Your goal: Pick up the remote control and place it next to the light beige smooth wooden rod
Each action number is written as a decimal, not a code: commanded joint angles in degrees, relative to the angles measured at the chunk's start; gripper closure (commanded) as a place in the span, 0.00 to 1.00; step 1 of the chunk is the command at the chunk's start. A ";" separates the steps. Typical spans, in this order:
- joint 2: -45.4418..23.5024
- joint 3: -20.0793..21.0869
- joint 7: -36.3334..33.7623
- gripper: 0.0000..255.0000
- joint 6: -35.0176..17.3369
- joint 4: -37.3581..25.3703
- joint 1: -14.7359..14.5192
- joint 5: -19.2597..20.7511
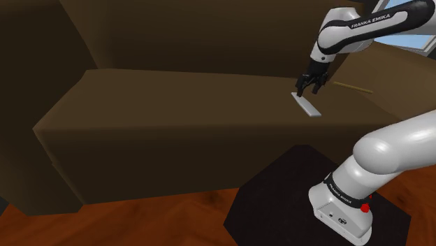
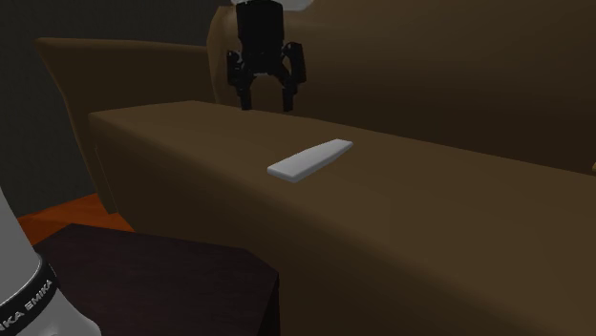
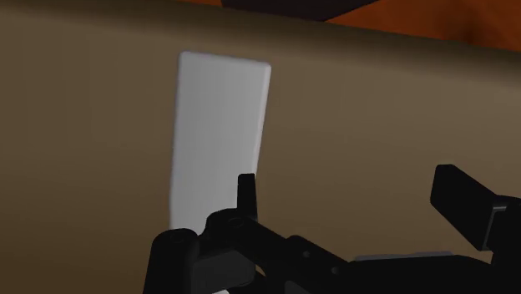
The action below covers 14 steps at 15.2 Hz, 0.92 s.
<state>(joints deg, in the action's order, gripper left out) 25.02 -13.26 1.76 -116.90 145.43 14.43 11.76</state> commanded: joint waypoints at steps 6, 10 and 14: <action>-11.42 -7.32 2.88 0.00 -12.65 -3.31 3.19 -2.82; -14.64 -8.51 3.86 0.00 -16.69 -2.90 3.40 -4.09; -17.07 -8.92 4.49 0.00 -20.19 -1.75 3.27 -4.84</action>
